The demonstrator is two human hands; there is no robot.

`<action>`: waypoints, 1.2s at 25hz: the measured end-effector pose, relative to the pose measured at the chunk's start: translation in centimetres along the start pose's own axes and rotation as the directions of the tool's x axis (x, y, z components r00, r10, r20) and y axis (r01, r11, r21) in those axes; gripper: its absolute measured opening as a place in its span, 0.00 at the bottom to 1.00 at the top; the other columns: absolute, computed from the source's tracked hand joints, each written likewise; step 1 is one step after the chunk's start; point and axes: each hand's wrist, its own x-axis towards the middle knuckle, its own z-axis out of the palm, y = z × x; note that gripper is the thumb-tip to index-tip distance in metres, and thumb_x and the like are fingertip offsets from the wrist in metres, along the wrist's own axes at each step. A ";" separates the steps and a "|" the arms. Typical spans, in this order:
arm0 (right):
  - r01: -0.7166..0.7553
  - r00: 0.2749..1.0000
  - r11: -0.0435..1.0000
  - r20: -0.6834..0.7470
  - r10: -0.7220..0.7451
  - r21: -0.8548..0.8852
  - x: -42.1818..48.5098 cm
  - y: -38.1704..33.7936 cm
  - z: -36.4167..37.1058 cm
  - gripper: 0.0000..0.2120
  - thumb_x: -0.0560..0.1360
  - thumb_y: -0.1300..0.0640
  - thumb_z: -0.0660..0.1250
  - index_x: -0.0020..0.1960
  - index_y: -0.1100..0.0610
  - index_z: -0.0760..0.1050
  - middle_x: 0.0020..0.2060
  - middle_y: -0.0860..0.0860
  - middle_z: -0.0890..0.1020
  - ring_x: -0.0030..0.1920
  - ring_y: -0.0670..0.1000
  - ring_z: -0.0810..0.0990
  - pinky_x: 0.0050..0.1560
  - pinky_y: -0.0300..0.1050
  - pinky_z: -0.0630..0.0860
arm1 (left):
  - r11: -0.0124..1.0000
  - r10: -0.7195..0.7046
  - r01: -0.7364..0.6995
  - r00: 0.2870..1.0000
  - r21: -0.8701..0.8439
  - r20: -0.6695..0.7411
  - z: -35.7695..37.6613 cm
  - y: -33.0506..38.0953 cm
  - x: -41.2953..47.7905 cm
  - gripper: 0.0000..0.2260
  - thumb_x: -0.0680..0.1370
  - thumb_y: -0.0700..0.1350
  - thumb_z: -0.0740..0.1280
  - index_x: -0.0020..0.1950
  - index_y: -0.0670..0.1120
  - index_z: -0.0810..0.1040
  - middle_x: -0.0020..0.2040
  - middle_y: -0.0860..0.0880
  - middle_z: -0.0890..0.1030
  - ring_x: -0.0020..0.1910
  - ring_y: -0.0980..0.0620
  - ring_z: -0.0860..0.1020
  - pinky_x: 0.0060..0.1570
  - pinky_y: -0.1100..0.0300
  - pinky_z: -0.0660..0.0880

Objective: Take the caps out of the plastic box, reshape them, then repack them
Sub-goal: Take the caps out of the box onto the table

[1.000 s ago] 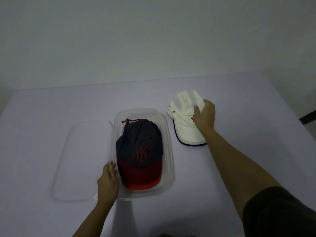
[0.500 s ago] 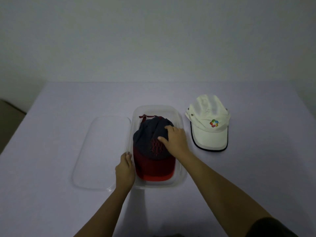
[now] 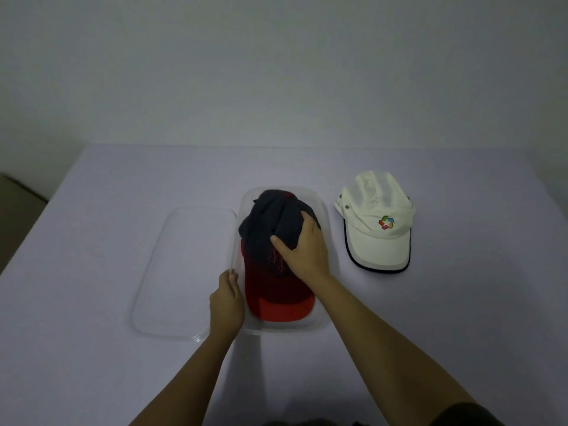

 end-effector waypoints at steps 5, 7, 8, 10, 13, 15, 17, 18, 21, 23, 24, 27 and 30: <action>0.103 0.967 0.960 -0.253 -0.035 0.259 0.0 -2.0 -6.1 0.32 0.68 0.43 0.70 0.65 0.57 0.65 0.58 0.51 0.75 0.58 0.48 0.74 0.59 0.44 0.74 | 1.000 0.004 -0.005 1.000 0.024 0.023 0.2 -0.3 0.3 0.18 0.83 0.47 0.49 0.66 0.39 0.69 0.58 0.39 0.79 0.55 0.38 0.78 0.59 0.45 0.73; 0.081 0.939 0.939 -0.341 0.040 0.335 0.4 -1.7 -9.8 0.26 0.69 0.43 0.69 0.62 0.53 0.69 0.53 0.45 0.77 0.55 0.39 0.75 0.57 0.36 0.73 | 1.000 0.002 -0.002 1.000 0.029 -0.001 -0.2 -0.7 0.7 0.18 0.83 0.48 0.49 0.66 0.39 0.69 0.58 0.39 0.79 0.56 0.38 0.78 0.59 0.44 0.73; 0.057 0.925 0.937 -0.372 0.081 0.345 0.4 -0.8 -11.9 0.22 0.70 0.44 0.70 0.60 0.51 0.70 0.52 0.42 0.77 0.54 0.37 0.75 0.57 0.36 0.73 | 1.000 0.010 -0.010 1.000 0.029 -0.003 -0.1 -0.8 0.9 0.18 0.83 0.48 0.50 0.66 0.39 0.69 0.58 0.38 0.79 0.55 0.37 0.78 0.58 0.45 0.73; -0.003 0.925 0.915 -0.346 0.155 0.403 -0.1 1.9 -15.3 0.18 0.69 0.46 0.70 0.57 0.48 0.72 0.51 0.41 0.78 0.54 0.43 0.77 0.57 0.45 0.77 | 0.999 0.008 -0.008 1.000 0.031 -0.014 -0.2 -1.2 1.1 0.18 0.83 0.48 0.50 0.65 0.39 0.70 0.58 0.38 0.79 0.54 0.38 0.79 0.57 0.46 0.74; -0.140 0.912 0.870 -0.280 0.299 0.472 -2.7 7.5 -17.7 0.19 0.65 0.46 0.70 0.54 0.50 0.75 0.49 0.46 0.80 0.51 0.50 0.80 0.53 0.54 0.79 | 0.999 0.000 0.000 1.000 0.038 0.000 0.2 -1.1 1.0 0.19 0.83 0.49 0.50 0.66 0.39 0.69 0.58 0.38 0.79 0.55 0.38 0.78 0.58 0.45 0.73; -0.217 0.900 0.872 -0.257 0.353 0.438 -4.8 10.6 -17.1 0.23 0.63 0.43 0.70 0.55 0.53 0.75 0.49 0.50 0.81 0.51 0.53 0.80 0.53 0.55 0.79 | 0.999 0.004 -0.004 1.000 0.034 -0.004 0.3 -1.0 0.9 0.19 0.83 0.49 0.50 0.66 0.39 0.69 0.58 0.38 0.79 0.55 0.38 0.78 0.58 0.44 0.73; -0.297 0.886 0.858 -0.214 0.411 0.418 -6.6 12.7 -15.3 0.22 0.65 0.46 0.72 0.56 0.53 0.74 0.49 0.50 0.80 0.52 0.54 0.80 0.53 0.53 0.78 | 1.000 0.000 0.000 1.000 0.030 -0.006 0.4 -0.9 0.8 0.18 0.83 0.48 0.50 0.66 0.39 0.69 0.58 0.38 0.79 0.55 0.38 0.78 0.59 0.43 0.73; -0.335 0.875 0.846 -0.196 0.443 0.415 -7.2 13.3 -14.2 0.21 0.68 0.48 0.73 0.57 0.53 0.73 0.50 0.49 0.79 0.53 0.54 0.79 0.53 0.51 0.78 | 1.000 -0.005 0.005 1.000 0.026 -0.006 0.3 -0.8 0.8 0.18 0.83 0.49 0.50 0.65 0.39 0.70 0.58 0.38 0.79 0.55 0.38 0.78 0.59 0.43 0.73; -0.378 0.862 0.858 -0.206 0.463 0.349 -8.0 13.5 -11.7 0.25 0.70 0.47 0.71 0.62 0.56 0.69 0.54 0.51 0.75 0.55 0.52 0.76 0.56 0.50 0.76 | 1.000 -0.003 0.003 1.000 0.023 0.002 0.3 -0.5 0.7 0.18 0.83 0.49 0.50 0.64 0.39 0.70 0.58 0.38 0.79 0.55 0.38 0.78 0.58 0.44 0.73; -0.350 0.852 0.901 -0.312 0.420 0.255 -7.4 12.9 -10.9 0.31 0.69 0.44 0.69 0.65 0.61 0.67 0.55 0.52 0.71 0.57 0.52 0.71 0.58 0.47 0.71 | 1.000 -0.013 0.013 1.000 0.021 -0.001 0.3 -0.4 0.5 0.18 0.83 0.49 0.50 0.64 0.39 0.70 0.57 0.38 0.79 0.55 0.38 0.78 0.58 0.44 0.73; -0.328 0.842 0.924 -0.383 0.380 0.195 -6.7 12.2 -10.6 0.32 0.70 0.44 0.68 0.66 0.63 0.66 0.56 0.53 0.71 0.58 0.52 0.69 0.59 0.45 0.68 | 1.000 -0.016 0.016 1.000 0.019 -0.004 0.2 -0.3 0.4 0.18 0.83 0.49 0.50 0.64 0.39 0.70 0.58 0.39 0.79 0.55 0.38 0.78 0.58 0.44 0.73; -0.198 0.850 0.979 -0.489 0.198 0.051 -4.2 8.8 -9.5 0.25 0.75 0.50 0.66 0.66 0.62 0.67 0.60 0.58 0.72 0.61 0.53 0.70 0.62 0.39 0.65 | 1.000 -0.023 0.023 1.000 0.003 -0.004 0.3 -0.2 0.2 0.18 0.83 0.48 0.50 0.64 0.39 0.70 0.58 0.39 0.79 0.55 0.39 0.78 0.59 0.45 0.73; 0.008 0.982 0.996 -0.191 0.009 0.087 -1.9 4.6 -7.3 0.20 0.77 0.56 0.63 0.67 0.61 0.67 0.61 0.57 0.73 0.61 0.51 0.72 0.64 0.45 0.70 | 1.000 -0.027 0.027 1.000 0.000 -0.014 0.1 0.2 0.0 0.17 0.83 0.48 0.50 0.64 0.39 0.71 0.58 0.39 0.79 0.55 0.39 0.79 0.58 0.46 0.74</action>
